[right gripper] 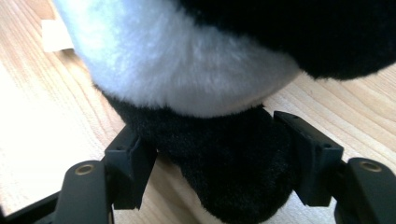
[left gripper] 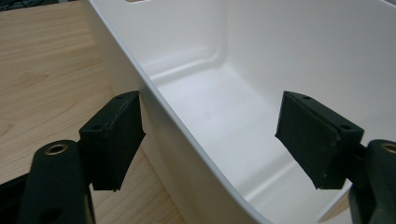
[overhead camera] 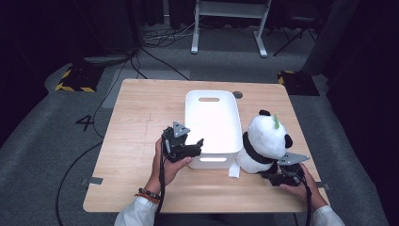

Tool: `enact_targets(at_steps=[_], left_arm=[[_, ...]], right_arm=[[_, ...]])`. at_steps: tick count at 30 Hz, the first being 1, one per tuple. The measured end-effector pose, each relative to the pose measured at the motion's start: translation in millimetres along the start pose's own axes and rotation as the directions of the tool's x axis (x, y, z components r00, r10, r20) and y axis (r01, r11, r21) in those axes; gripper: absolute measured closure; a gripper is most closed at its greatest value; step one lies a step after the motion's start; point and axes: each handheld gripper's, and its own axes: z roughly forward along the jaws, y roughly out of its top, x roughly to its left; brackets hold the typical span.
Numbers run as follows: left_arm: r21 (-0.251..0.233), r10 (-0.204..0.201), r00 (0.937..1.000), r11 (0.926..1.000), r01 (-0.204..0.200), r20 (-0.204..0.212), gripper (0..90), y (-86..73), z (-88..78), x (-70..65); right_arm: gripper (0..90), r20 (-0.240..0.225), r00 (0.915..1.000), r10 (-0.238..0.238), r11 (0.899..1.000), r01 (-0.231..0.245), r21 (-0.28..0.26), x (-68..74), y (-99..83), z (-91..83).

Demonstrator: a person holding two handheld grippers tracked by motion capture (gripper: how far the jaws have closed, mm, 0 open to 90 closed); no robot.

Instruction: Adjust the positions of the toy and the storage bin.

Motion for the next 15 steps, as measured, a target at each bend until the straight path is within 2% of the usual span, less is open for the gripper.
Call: enact_targets(at_steps=[2, 8, 10, 15], left_arm=[[0.012, 0.012, 0.9999, 0.9998, -0.013, 0.006, 23.4, 1.5, 0.7, 1.6], [0.005, 0.006, 0.9998, 1.0, -0.006, 0.02, 23.6, 2.0, 3.1, 0.8], [0.007, 0.007, 0.9997, 0.9999, -0.007, 0.023, 23.6, 2.4, 3.5, 0.4], [0.007, 0.009, 0.9996, 0.9999, -0.009, 0.029, 23.5, 2.9, 4.7, -0.1]], right_arm=[[32.5, 0.009, 1.0, -0.001, 1.0, 0.001, 0.002, -1.0, 0.4, 0.4], [32.6, 0.021, 0.9995, 0.022, 1.0, -0.022, 0.0, -7.1, 1.5, 3.8], [32.6, 0.024, 0.9988, 0.044, 0.999, -0.044, 0.004, -9.1, 3.5, 6.1], [32.5, 0.033, 0.9984, 0.047, 0.999, -0.047, 0.006, -15.6, 6.7, 9.9]])
